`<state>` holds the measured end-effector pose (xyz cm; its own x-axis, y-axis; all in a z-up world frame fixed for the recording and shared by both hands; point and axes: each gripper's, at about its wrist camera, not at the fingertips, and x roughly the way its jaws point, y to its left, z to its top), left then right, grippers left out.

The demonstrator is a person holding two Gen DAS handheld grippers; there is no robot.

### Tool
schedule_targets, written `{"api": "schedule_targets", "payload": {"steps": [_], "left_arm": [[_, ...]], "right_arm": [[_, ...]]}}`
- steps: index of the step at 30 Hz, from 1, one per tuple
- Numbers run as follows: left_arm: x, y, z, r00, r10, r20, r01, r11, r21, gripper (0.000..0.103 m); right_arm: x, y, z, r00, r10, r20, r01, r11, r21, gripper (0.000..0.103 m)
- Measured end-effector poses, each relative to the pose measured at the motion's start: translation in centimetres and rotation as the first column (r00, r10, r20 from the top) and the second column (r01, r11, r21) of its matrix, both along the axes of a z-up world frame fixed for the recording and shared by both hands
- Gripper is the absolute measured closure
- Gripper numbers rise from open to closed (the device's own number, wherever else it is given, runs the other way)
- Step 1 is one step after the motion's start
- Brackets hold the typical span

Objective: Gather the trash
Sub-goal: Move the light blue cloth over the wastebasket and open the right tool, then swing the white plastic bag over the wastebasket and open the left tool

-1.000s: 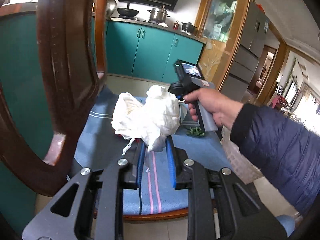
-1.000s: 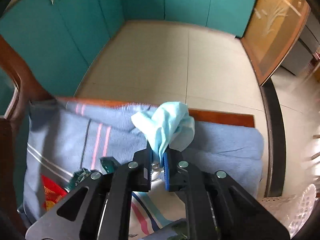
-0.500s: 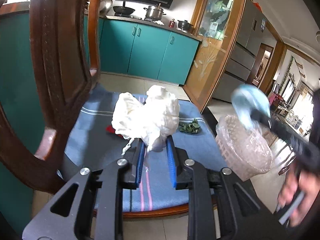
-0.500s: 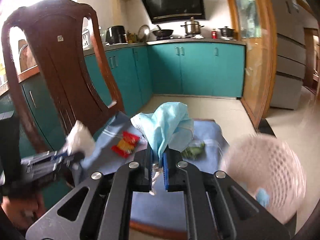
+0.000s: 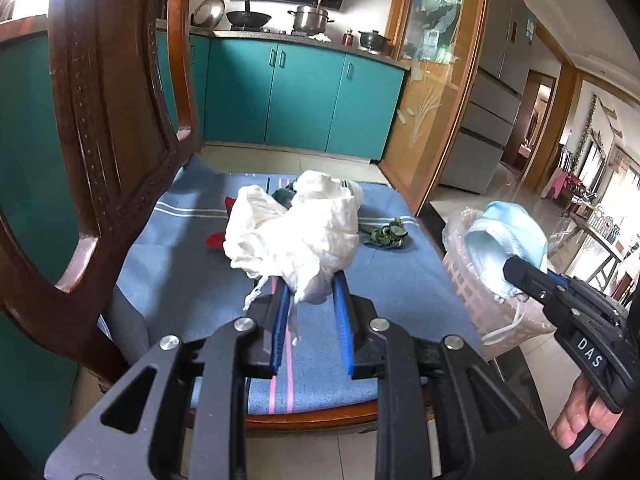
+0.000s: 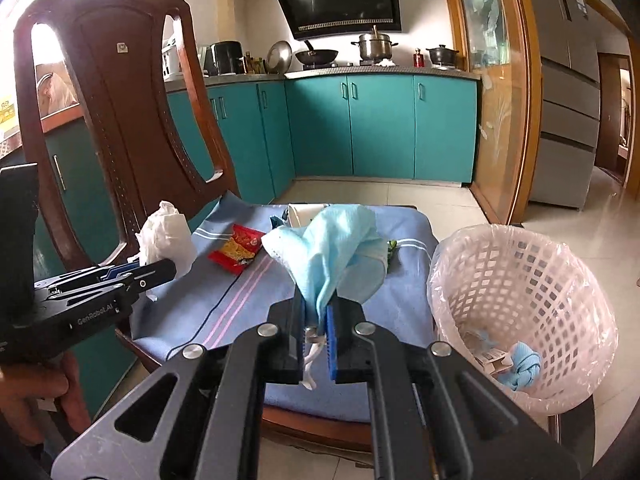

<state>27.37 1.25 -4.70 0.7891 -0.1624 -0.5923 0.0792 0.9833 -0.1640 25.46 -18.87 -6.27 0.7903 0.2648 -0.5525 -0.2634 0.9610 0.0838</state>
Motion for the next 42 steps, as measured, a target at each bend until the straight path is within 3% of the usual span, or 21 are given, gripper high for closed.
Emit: {"api": "schedule_targets", "payload": {"steps": [22,27,30,31,32,34,37,40,42], "left_arm": [[0.3,-0.3,-0.5,1.0,-0.003,-0.015,0.003,1.0,0.031,0.08],[0.2,-0.2,-0.4,1.0,-0.005,-0.015,0.005,1.0,0.031,0.079],[0.1,-0.5,-0.6,1.0,-0.018,-0.017,0.018,0.999,0.032,0.079],[0.1,-0.6,-0.6,1.0,-0.025,-0.018,0.025,0.999,0.031,0.079],[0.1,-0.8,-0.7,0.999,-0.032,-0.018,0.032,0.999,0.031,0.079],[0.1,-1.6,-0.9,0.998,-0.053,-0.021,0.054,0.998,0.038,0.079],[0.2,-2.8,-1.4,0.996,-0.087,-0.034,0.088,0.995,0.047,0.079],[-0.2,-4.6,-2.1,0.99,-0.135,-0.047,0.138,0.988,0.063,0.078],[-0.5,-6.1,-2.7,0.982,-0.178,-0.06,0.182,0.981,0.066,0.078]], "right_arm": [[0.5,0.4,0.0,1.0,0.012,-0.012,-0.012,1.0,-0.017,0.094],[1.3,-4.2,2.4,0.992,-0.109,0.064,0.109,0.994,0.011,0.094],[2.7,-10.3,3.5,0.957,-0.276,0.086,0.27,0.96,0.077,0.092],[3.1,-11.7,3.4,0.948,-0.308,0.08,0.301,0.95,0.087,0.084],[3.9,-13.1,2.9,0.943,-0.327,0.057,0.322,0.943,0.087,0.062],[5.1,-14.7,1.7,0.938,-0.347,-0.011,0.347,0.935,0.068,0.03],[4.4,-17.0,2.0,0.909,-0.415,-0.03,0.414,0.898,0.145,0.027],[2.0,-18.4,3.9,0.883,-0.466,0.057,0.437,0.86,0.263,0.014],[1.0,-18.8,4.7,0.868,-0.484,0.108,0.439,0.851,0.287,0.012]]}}
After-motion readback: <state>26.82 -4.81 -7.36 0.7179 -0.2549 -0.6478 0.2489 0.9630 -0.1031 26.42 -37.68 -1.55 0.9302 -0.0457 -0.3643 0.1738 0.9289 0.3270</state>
